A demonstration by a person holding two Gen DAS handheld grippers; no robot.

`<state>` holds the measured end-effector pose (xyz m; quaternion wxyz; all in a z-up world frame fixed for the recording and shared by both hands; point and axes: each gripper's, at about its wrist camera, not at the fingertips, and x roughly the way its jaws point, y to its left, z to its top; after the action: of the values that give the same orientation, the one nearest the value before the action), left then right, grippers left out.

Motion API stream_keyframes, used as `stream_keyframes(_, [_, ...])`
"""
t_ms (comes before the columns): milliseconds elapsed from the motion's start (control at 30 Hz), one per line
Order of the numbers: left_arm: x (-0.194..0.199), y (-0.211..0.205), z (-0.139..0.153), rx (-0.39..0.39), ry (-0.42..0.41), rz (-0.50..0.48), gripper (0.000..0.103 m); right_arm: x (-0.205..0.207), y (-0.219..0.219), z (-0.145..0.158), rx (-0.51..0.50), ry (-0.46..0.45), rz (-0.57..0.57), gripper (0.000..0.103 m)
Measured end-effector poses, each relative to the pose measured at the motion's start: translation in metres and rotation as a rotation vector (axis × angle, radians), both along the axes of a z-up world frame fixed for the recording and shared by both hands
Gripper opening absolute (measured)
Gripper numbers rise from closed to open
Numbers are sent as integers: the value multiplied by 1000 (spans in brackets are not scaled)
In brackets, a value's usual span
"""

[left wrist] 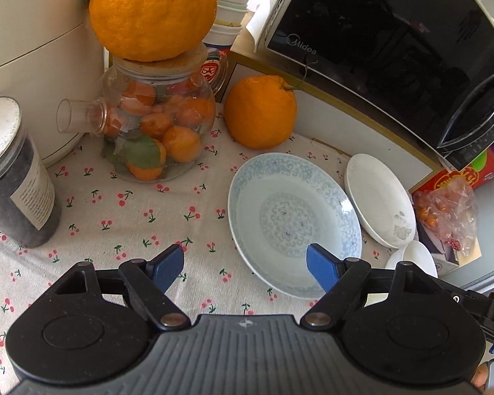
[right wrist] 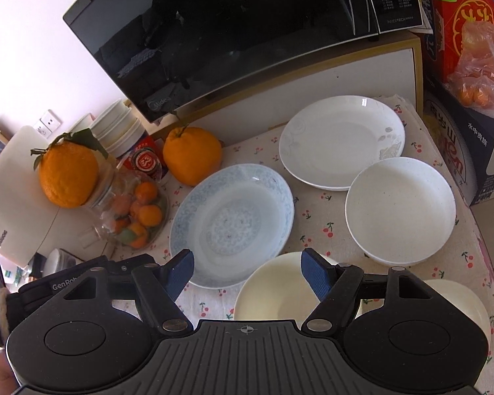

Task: Organize plates and bowls
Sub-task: 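Reach the left gripper to the second blue-patterned plate and grasp its rim, then lift the second blue-patterned plate off the table with the left gripper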

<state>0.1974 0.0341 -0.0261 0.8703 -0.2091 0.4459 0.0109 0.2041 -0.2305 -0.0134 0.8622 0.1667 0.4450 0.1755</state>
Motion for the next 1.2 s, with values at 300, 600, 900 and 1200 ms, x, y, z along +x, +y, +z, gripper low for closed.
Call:
stream_keyframes(300, [30,1,-10,-41,-2,8,74,34,2,-15,26,22,-37,73])
stream_keyframes(600, [50,4,-27,-23,19,6,65,56,14,-36,16,47,-43,61])
stream_keyframes(900, [58,5,-35,-19,36,10,52,67,25,-57,-41,70,-50,39])
stream_keyframes(1200, [63,5,-40,-14,46,6,39,72,28,-62,-86,45,-52,36])
